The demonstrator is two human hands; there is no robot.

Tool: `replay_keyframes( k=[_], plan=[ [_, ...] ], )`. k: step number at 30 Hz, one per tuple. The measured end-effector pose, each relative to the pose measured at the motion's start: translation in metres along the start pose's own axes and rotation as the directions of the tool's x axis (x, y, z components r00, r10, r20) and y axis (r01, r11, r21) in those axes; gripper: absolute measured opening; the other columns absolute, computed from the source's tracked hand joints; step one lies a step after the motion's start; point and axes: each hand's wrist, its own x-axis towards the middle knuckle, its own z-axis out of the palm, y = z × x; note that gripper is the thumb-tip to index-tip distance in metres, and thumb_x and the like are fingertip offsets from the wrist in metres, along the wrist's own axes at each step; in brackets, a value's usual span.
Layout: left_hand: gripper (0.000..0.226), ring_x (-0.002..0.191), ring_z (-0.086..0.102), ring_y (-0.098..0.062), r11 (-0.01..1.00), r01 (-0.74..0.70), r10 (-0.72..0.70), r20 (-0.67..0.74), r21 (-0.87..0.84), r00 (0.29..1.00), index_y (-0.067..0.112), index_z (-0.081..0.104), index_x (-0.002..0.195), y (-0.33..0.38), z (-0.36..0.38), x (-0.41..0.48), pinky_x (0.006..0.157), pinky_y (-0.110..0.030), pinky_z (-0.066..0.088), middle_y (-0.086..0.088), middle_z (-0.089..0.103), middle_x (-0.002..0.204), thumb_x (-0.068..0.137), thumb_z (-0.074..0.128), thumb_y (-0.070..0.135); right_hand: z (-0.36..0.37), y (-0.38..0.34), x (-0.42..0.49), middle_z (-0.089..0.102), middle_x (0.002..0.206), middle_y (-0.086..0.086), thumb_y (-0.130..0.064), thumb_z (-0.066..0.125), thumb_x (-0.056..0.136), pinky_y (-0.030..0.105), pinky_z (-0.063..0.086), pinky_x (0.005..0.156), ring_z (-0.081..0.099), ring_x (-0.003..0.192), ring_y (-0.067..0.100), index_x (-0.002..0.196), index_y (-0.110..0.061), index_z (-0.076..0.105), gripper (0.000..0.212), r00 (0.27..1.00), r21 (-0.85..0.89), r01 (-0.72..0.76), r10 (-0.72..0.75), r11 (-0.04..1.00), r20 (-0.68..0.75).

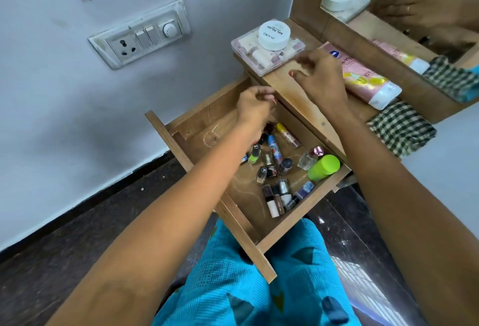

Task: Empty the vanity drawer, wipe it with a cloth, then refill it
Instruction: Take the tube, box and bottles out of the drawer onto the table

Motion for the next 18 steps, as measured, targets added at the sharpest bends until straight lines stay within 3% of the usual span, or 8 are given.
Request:
replay_keyframes(
  k=[2, 3, 6, 9, 11, 12, 14, 18],
  plan=[
    [0.029, 0.064, 0.050, -0.004, 0.999, -0.022, 0.019, 0.078, 0.043, 0.997, 0.008, 0.058, 0.083, -0.018, 0.007, -0.016, 0.056, -0.009, 0.045, 0.001, 0.053, 0.071, 0.083, 0.045, -0.019, -0.008, 0.002, -0.027, 0.068, 0.105, 0.011, -0.004, 0.064, 0.081, 0.006, 0.041, 0.072, 0.056, 0.070, -0.008, 0.108, -0.001, 0.065, 0.027, 0.999, 0.124, -0.048, 0.050, 0.991, -0.017],
    [0.030, 0.062, 0.051, -0.002, 0.997, -0.033, 0.026, 0.099, 0.070, 0.995, 0.005, 0.059, 0.083, -0.028, 0.011, -0.022, 0.057, -0.009, 0.045, 0.000, 0.053, 0.070, 0.082, 0.044, -0.020, -0.012, 0.003, -0.043, 0.068, 0.100, 0.009, -0.002, 0.062, 0.082, 0.006, 0.041, 0.071, 0.055, 0.067, -0.009, 0.105, -0.001, 0.066, 0.024, 0.996, 0.177, -0.072, 0.078, 0.982, -0.032],
    [0.031, 0.063, 0.053, -0.004, 0.986, -0.041, 0.017, 0.142, 0.161, 0.990, -0.001, 0.061, 0.084, -0.051, 0.023, -0.041, 0.060, -0.010, 0.043, -0.003, 0.054, 0.071, 0.081, 0.039, -0.023, -0.023, 0.008, -0.097, 0.065, 0.092, 0.001, -0.001, 0.061, 0.083, 0.005, 0.045, 0.071, 0.058, 0.077, 0.005, 0.101, -0.004, 0.068, 0.019, 0.987, 0.229, -0.135, 0.150, 0.964, -0.052],
    [0.030, 0.083, 0.055, -0.012, 0.947, -0.098, 0.040, 0.192, 0.306, 0.981, -0.007, 0.057, 0.110, -0.068, 0.030, -0.057, 0.064, -0.007, 0.042, -0.011, 0.060, 0.096, 0.083, 0.047, -0.016, -0.029, 0.016, -0.148, 0.063, 0.090, -0.004, -0.002, 0.062, 0.084, 0.005, 0.046, 0.072, 0.058, 0.075, 0.004, 0.101, -0.005, 0.068, 0.018, 0.979, 0.190, -0.175, 0.191, 0.966, -0.072],
    [0.034, 0.100, 0.060, -0.021, 0.917, -0.142, 0.067, 0.207, 0.373, 0.976, -0.005, 0.054, 0.116, -0.076, 0.034, -0.062, 0.072, -0.009, 0.044, -0.018, 0.061, 0.115, 0.084, 0.050, -0.012, -0.028, 0.024, -0.173, 0.065, 0.091, -0.003, -0.005, 0.062, 0.084, 0.011, 0.049, 0.073, 0.060, 0.077, 0.007, 0.101, -0.007, 0.068, 0.018, 0.963, 0.161, -0.227, 0.245, 0.961, -0.108],
    [0.035, 0.107, 0.059, -0.026, 0.888, -0.174, 0.088, 0.214, 0.425, 0.973, -0.005, 0.055, 0.116, -0.080, 0.036, -0.063, 0.079, -0.018, 0.046, -0.020, 0.060, 0.118, 0.082, 0.051, -0.012, -0.027, 0.029, -0.183, 0.067, 0.093, 0.000, -0.006, 0.062, 0.085, 0.016, 0.052, 0.074, 0.062, 0.080, 0.011, 0.102, -0.008, 0.069, 0.018, 0.950, 0.149, -0.261, 0.282, 0.954, -0.137],
    [0.036, 0.107, 0.059, -0.030, 0.820, -0.237, 0.126, 0.240, 0.522, 0.963, -0.004, 0.058, 0.114, -0.087, 0.039, -0.063, 0.085, -0.028, 0.045, -0.021, 0.063, 0.113, 0.079, 0.055, -0.010, -0.022, 0.038, -0.199, 0.069, 0.099, 0.008, -0.008, 0.062, 0.086, 0.032, 0.055, 0.081, 0.065, 0.086, 0.018, 0.104, -0.006, 0.068, 0.020, 0.921, 0.134, -0.315, 0.337, 0.940, -0.195],
    [0.032, 0.101, 0.062, -0.024, 0.768, -0.280, 0.152, 0.261, 0.576, 0.953, 0.005, 0.061, 0.113, -0.092, 0.044, -0.064, 0.077, -0.018, 0.041, -0.014, 0.067, 0.108, 0.082, 0.057, -0.004, -0.011, 0.046, -0.211, 0.060, 0.124, 0.013, -0.012, 0.060, 0.088, 0.040, 0.049, 0.096, 0.059, 0.109, 0.025, 0.120, -0.004, 0.059, 0.033, 0.899, 0.040, -0.386, 0.385, 0.922, -0.207]
  ],
)
